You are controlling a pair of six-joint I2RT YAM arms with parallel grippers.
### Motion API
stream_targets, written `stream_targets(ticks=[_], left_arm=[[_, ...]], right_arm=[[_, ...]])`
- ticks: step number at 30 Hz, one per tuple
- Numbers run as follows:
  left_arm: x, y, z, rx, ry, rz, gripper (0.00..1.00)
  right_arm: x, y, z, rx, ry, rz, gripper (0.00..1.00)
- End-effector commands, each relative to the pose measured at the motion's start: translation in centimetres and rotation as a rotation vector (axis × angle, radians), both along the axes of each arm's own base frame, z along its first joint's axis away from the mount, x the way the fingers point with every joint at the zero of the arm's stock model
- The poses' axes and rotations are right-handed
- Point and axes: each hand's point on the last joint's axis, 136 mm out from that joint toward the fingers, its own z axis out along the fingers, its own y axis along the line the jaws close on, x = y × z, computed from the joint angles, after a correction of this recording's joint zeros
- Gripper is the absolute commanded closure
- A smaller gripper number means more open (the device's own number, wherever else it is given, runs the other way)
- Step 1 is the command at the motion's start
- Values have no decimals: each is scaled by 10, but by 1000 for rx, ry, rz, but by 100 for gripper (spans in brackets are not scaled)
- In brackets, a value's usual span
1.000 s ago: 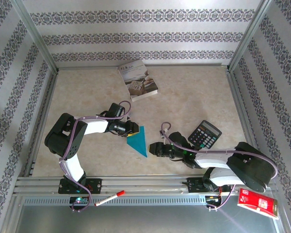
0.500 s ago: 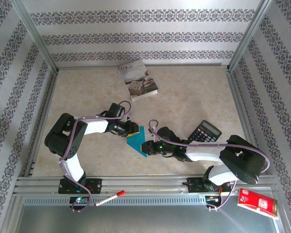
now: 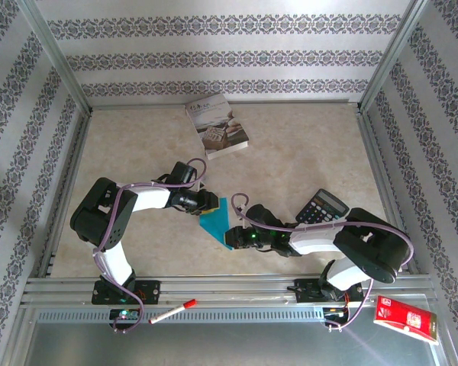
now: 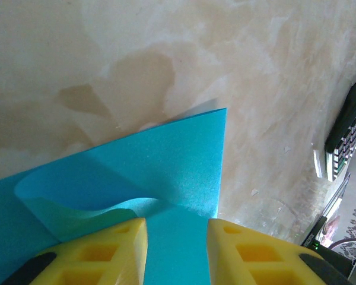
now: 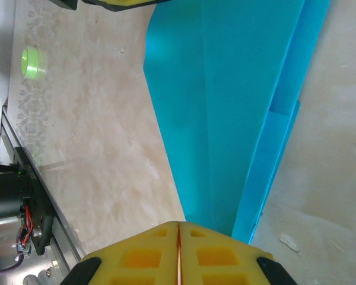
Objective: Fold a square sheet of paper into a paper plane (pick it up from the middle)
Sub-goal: Perform the fourth fold on the wing at the bottom-center of the table.
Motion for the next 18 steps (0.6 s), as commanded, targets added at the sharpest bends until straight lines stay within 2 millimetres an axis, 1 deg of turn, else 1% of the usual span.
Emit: stream_targets(ticks=[1,18], left_arm=[[-11,22,-27,119,62,25,67],[-11,22,-28,117,65,28,67]], right_arm=[[-4,2,-3,11,6,-3,91],[-13,4,-15,-23,27,3,92]])
